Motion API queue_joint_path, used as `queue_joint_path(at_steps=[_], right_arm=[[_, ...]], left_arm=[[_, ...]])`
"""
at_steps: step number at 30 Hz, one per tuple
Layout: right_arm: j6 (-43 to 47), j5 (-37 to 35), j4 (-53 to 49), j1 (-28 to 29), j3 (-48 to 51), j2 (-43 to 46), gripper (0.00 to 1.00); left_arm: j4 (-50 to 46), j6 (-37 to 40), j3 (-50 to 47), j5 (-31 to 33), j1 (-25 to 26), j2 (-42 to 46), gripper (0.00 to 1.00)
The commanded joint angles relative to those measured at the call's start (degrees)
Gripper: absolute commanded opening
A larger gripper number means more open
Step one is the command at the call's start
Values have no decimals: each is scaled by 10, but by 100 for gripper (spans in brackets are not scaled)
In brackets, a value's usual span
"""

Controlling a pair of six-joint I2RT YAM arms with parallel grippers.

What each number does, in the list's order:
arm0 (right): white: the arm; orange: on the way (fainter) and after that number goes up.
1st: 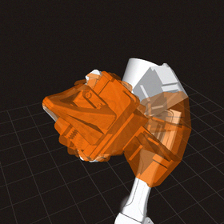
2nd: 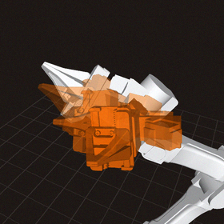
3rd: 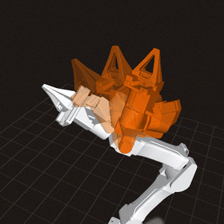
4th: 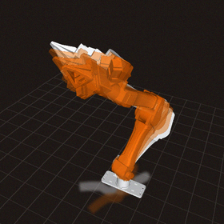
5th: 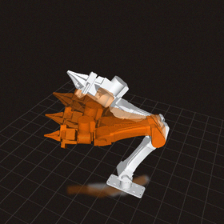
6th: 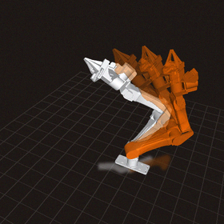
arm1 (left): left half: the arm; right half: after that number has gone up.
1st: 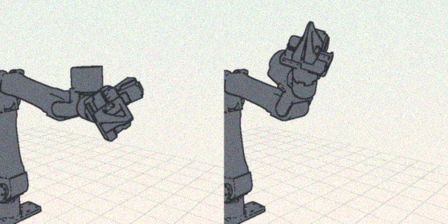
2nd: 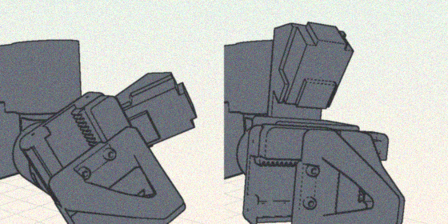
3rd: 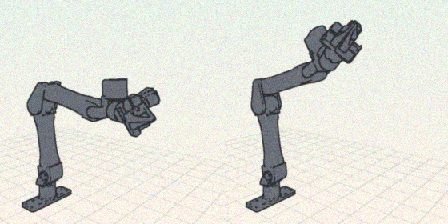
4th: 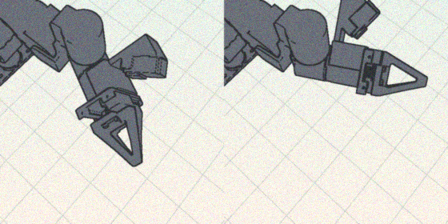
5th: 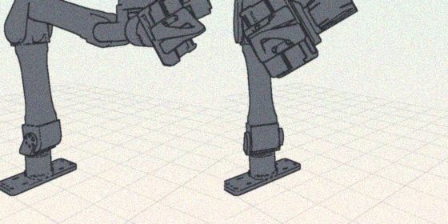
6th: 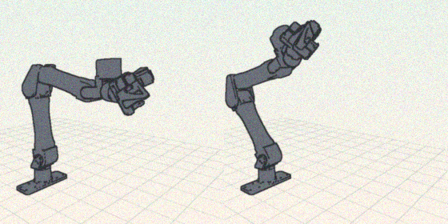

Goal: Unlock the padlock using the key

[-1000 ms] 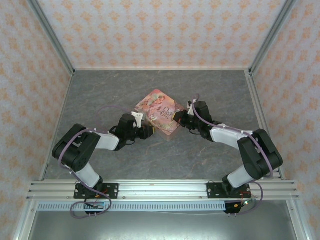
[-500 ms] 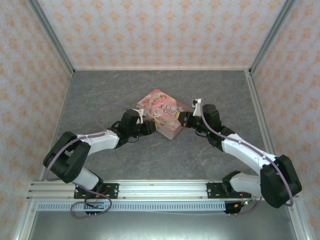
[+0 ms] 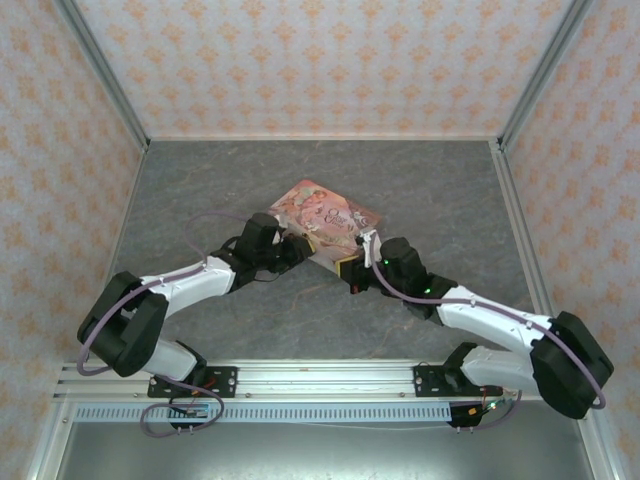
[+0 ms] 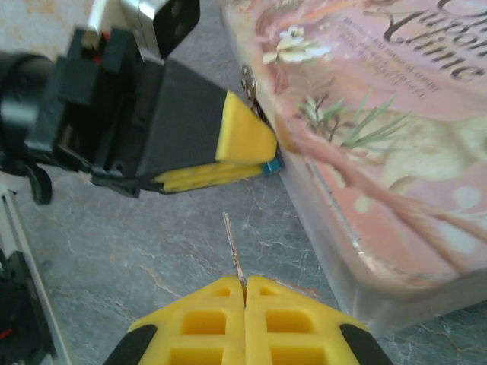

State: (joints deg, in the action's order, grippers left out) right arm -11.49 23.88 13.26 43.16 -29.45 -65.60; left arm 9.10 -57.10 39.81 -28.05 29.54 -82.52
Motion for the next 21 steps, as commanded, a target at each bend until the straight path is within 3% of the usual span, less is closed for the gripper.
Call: queue_joint_path(at_steps=[1,21], right_arm=[[36,-39,35,13,-4,-19,0],[54,-79,88,34,-14,-98,0]], left_arm=[[-12,-48,34,-7,3,23,15],[-61,-67,66,-20,15,15,14]])
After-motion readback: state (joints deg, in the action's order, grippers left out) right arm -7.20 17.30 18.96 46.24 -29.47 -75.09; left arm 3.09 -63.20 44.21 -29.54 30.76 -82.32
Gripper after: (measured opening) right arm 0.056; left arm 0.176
